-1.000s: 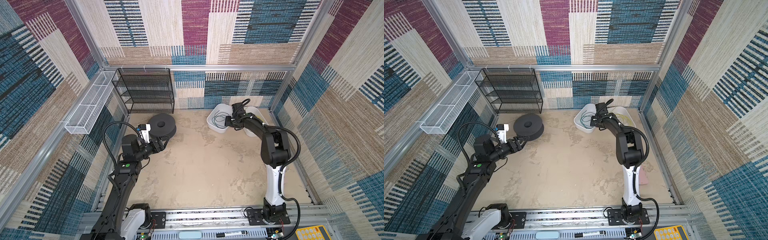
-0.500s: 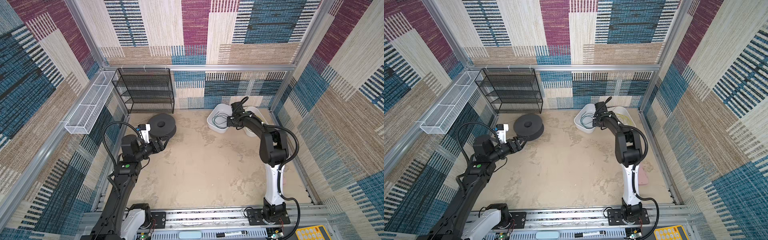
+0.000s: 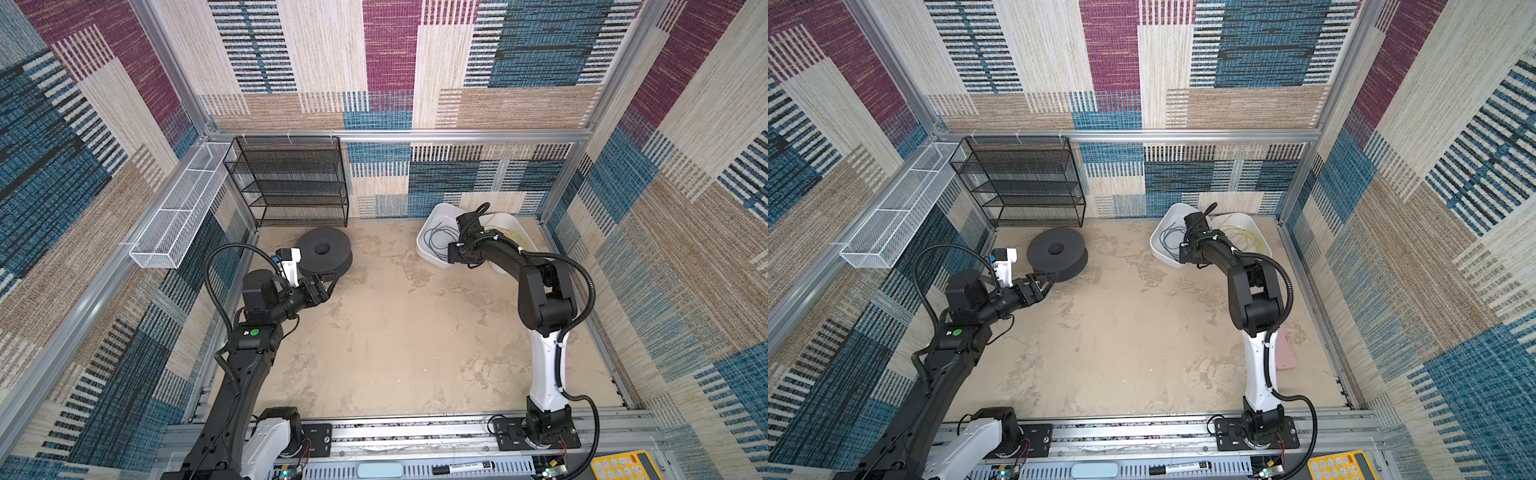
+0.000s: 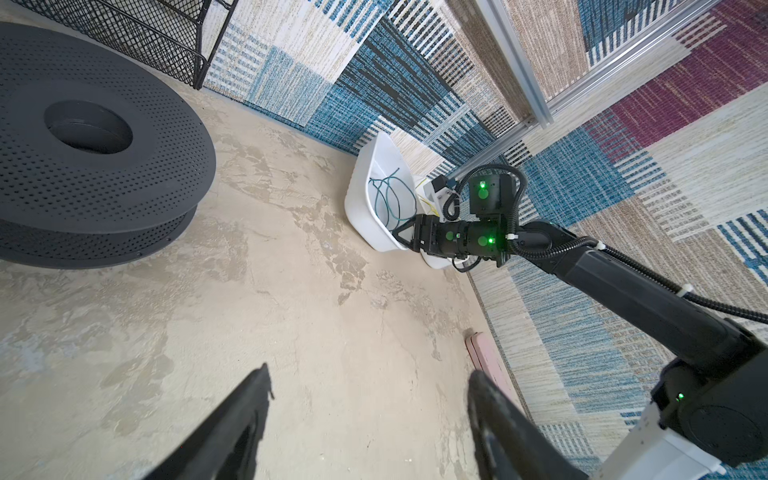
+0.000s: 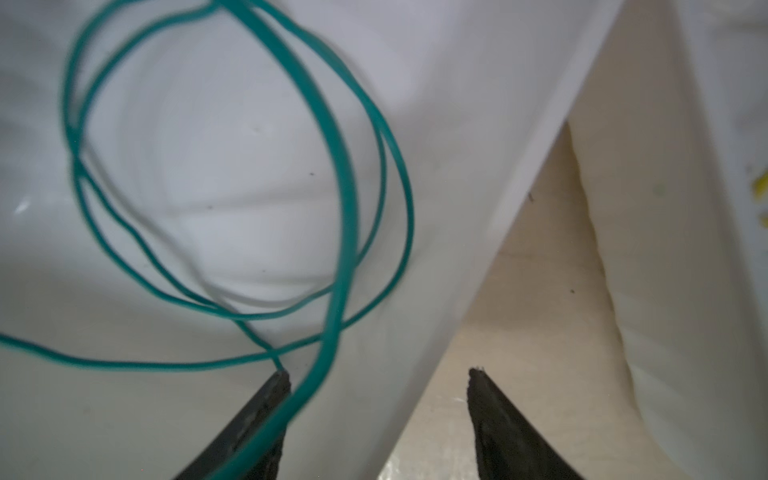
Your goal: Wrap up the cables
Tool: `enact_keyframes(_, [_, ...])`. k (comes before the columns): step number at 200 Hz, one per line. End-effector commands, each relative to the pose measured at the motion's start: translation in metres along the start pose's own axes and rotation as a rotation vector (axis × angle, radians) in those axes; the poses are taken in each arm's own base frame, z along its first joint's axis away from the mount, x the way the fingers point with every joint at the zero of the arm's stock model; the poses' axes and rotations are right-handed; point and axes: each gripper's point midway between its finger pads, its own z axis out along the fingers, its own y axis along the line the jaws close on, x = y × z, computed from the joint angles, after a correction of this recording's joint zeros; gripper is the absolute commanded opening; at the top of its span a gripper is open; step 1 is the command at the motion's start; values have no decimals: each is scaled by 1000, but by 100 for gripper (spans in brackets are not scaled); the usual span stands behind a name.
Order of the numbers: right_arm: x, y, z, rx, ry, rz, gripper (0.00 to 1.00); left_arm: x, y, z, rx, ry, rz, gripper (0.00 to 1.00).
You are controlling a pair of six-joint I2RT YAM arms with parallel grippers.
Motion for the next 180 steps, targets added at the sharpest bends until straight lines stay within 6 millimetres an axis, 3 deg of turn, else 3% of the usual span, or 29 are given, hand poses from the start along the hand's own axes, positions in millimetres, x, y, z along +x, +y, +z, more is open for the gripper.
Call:
enact_keyframes(1, [-7, -19, -10, 98, -32, -34, 68, -2, -4, 0, 23, -4, 10, 77])
enact_keyframes(45, [-28, -37, -22, 152, -66, -34, 68, -2, -6, 0, 31, -4, 9, 77])
enact_keyframes(78, [-26, -65, -17, 205, -40, -19, 67, -1, -7, -1, 32, -3, 14, 77])
enact_keyframes(123, [-56, -71, -57, 66, -150, 53, 70, -2, -7, 0, 37, -1, 11, 77])
enact_keyframes(145, [-55, -89, -55, 37, -133, 75, 71, -2, -8, 0, 43, -1, 7, 77])
enact_keyframes(180, [-44, -74, -48, -87, -119, 56, 83, -1, -6, 2, 44, -1, -3, 77])
